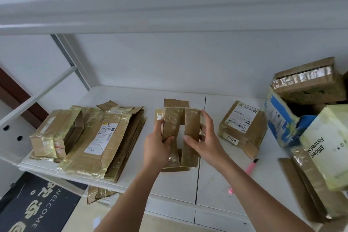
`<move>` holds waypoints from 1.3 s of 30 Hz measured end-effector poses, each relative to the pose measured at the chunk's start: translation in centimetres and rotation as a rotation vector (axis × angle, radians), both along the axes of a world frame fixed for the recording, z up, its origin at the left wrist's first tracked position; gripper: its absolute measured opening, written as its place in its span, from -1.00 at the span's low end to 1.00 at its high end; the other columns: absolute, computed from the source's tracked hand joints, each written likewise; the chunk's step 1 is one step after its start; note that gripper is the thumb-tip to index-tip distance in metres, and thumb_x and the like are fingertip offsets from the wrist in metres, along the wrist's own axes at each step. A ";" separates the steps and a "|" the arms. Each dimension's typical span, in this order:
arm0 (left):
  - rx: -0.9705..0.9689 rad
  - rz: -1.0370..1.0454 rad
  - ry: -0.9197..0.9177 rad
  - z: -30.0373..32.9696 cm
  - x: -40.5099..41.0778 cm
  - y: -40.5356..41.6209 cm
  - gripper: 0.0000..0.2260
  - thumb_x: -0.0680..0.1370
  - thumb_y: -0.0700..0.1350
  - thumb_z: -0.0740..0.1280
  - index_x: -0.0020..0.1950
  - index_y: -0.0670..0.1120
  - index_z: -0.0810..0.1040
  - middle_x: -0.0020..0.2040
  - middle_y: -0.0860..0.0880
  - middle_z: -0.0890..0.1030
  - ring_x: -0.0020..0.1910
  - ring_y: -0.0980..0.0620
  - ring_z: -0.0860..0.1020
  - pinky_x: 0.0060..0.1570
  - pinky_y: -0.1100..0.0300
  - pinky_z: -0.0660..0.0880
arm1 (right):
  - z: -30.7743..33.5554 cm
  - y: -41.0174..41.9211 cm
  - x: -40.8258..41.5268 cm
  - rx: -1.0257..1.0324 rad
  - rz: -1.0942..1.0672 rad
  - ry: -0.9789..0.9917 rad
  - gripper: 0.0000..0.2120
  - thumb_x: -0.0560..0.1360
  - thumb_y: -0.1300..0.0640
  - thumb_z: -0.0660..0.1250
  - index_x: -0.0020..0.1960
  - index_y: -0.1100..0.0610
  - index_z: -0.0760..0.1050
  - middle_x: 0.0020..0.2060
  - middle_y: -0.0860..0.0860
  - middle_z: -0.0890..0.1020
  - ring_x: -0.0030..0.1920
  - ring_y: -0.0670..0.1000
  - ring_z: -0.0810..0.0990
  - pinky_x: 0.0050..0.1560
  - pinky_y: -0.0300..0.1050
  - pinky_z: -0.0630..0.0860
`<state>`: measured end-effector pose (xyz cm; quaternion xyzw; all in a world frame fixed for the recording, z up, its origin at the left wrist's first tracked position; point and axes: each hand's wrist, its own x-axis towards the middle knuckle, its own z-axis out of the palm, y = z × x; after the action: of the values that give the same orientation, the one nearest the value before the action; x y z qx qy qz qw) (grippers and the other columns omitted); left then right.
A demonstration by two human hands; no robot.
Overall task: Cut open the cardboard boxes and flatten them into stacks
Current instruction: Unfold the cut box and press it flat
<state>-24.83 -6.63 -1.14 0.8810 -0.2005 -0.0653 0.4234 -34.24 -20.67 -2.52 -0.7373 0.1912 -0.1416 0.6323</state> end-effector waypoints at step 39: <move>0.052 0.137 0.472 -1.4 3.0 1.7 -0.63 0.57 -0.22 0.32 0.37 -0.03 0.41 -0.09 0.06 0.57 -0.12 -0.10 0.65 -0.13 -0.10 0.65 | 0.6 3.9 5.5 -0.768 0.019 0.521 -0.37 0.41 -0.27 0.42 0.22 0.16 0.34 0.01 0.04 0.60 -0.01 0.10 0.63 -0.10 -0.03 0.58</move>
<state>-21.88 -4.96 -2.51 0.8635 -0.0340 -0.2455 0.4393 -28.69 -16.74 -1.91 -0.9309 0.2705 -0.0063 0.2455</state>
